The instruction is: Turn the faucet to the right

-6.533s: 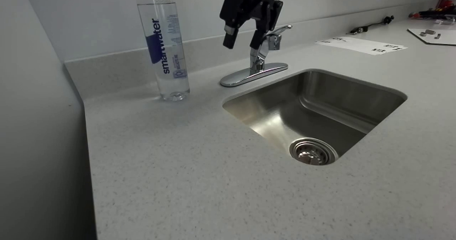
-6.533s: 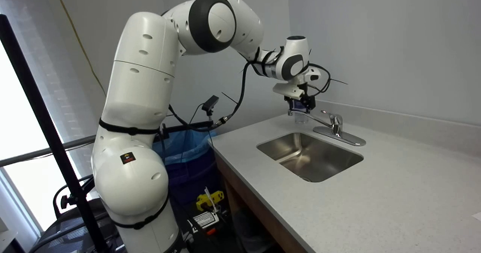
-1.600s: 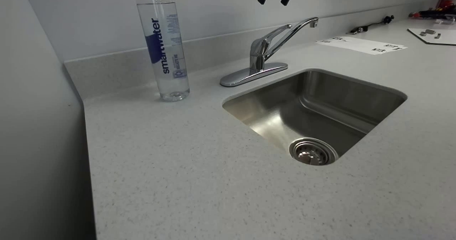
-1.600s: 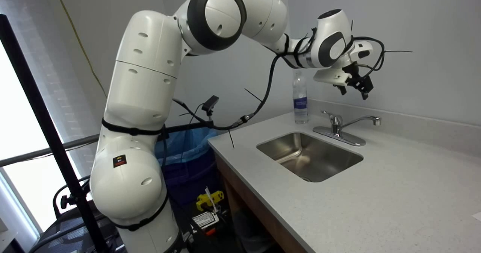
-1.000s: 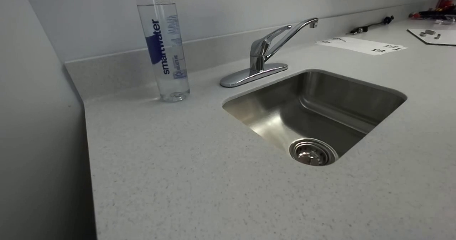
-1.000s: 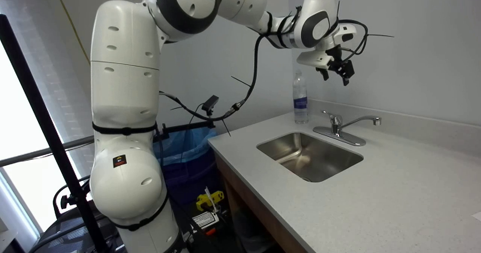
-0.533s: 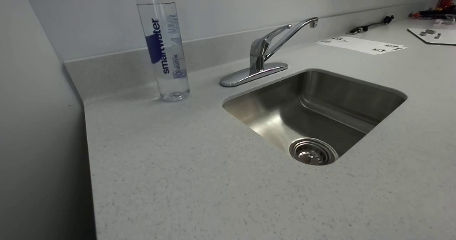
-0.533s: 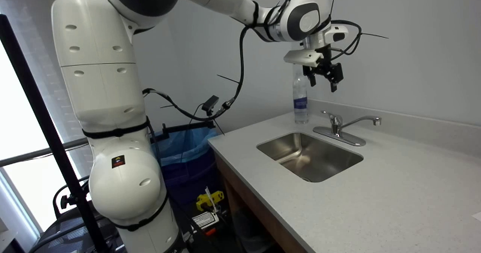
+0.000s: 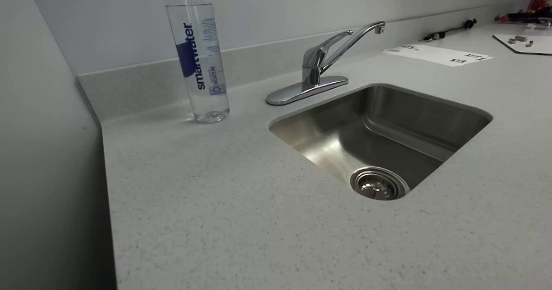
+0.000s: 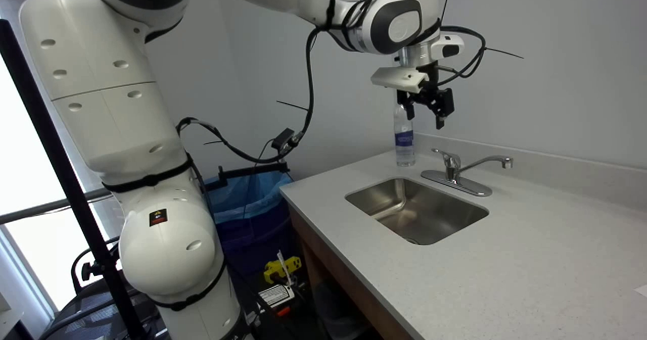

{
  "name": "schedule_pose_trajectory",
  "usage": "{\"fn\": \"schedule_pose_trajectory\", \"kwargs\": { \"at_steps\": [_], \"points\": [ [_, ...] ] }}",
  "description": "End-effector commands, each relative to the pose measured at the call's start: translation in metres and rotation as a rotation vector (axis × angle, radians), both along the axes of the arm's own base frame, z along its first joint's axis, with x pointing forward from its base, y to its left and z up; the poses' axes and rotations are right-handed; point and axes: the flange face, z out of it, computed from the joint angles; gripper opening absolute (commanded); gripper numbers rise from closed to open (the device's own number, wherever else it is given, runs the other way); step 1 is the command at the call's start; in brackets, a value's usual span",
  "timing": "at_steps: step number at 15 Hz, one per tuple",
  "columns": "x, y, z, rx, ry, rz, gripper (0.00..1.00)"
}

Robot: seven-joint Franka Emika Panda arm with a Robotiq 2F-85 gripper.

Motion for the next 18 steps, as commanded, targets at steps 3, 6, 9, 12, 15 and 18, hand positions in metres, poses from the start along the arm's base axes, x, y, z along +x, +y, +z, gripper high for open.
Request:
{"fn": "schedule_pose_trajectory", "kwargs": {
  "at_steps": [3,6,9,12,15,18],
  "points": [
    [-0.030,-0.015,0.015,0.090,-0.059,0.045,1.00],
    [-0.036,-0.019,0.019,0.124,-0.071,0.064,1.00],
    [-0.025,-0.018,0.016,0.101,-0.055,0.045,1.00],
    [-0.027,-0.018,0.016,0.101,-0.054,0.046,1.00],
    [-0.027,-0.018,0.015,0.101,-0.054,0.046,1.00],
    [-0.027,-0.018,0.015,0.101,-0.053,0.046,1.00]
  ]
}}
